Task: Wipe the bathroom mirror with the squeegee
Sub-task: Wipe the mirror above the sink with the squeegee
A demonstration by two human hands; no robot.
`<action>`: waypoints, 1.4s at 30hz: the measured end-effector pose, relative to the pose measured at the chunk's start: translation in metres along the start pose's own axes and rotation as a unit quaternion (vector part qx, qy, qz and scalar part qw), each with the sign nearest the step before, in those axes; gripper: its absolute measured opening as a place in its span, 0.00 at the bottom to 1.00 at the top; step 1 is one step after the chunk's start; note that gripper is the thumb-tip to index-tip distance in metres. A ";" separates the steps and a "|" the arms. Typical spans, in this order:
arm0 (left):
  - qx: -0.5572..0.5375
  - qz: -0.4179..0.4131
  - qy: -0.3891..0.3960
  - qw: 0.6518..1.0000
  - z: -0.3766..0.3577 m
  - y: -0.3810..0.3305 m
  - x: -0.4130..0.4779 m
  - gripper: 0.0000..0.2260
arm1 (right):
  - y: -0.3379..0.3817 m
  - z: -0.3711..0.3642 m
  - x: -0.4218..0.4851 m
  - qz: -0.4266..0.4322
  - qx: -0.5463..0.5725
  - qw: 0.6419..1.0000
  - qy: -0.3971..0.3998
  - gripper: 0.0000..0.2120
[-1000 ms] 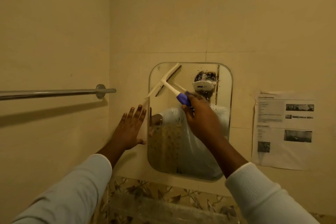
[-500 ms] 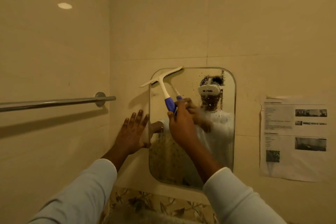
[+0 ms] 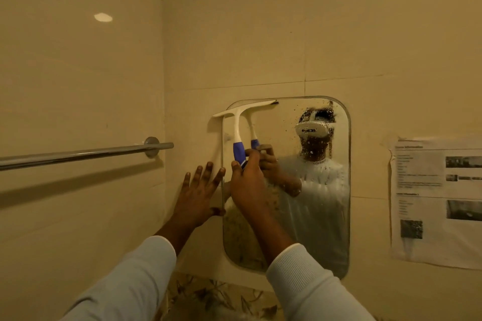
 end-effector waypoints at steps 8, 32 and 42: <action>-0.001 0.005 0.004 1.000 0.001 0.003 -0.001 0.55 | -0.004 0.000 0.013 -0.020 0.025 0.999 -0.024 0.19; 0.021 0.017 0.024 0.999 0.003 -0.001 -0.006 0.56 | -0.122 0.010 -0.116 -0.132 0.084 0.987 0.035 0.19; 0.033 0.011 0.018 0.999 0.004 -0.002 -0.007 0.54 | -0.198 0.008 -0.195 -0.220 0.023 0.971 0.086 0.22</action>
Point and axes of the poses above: each hand's wrist, its own x-axis towards the middle knuckle, its own z-axis out of the back of the hand, y = z × x, the point moved 2 cm from there along x, towards the middle knuckle, and after that the axes turned 7 degrees about y, right-handed, at the moved point
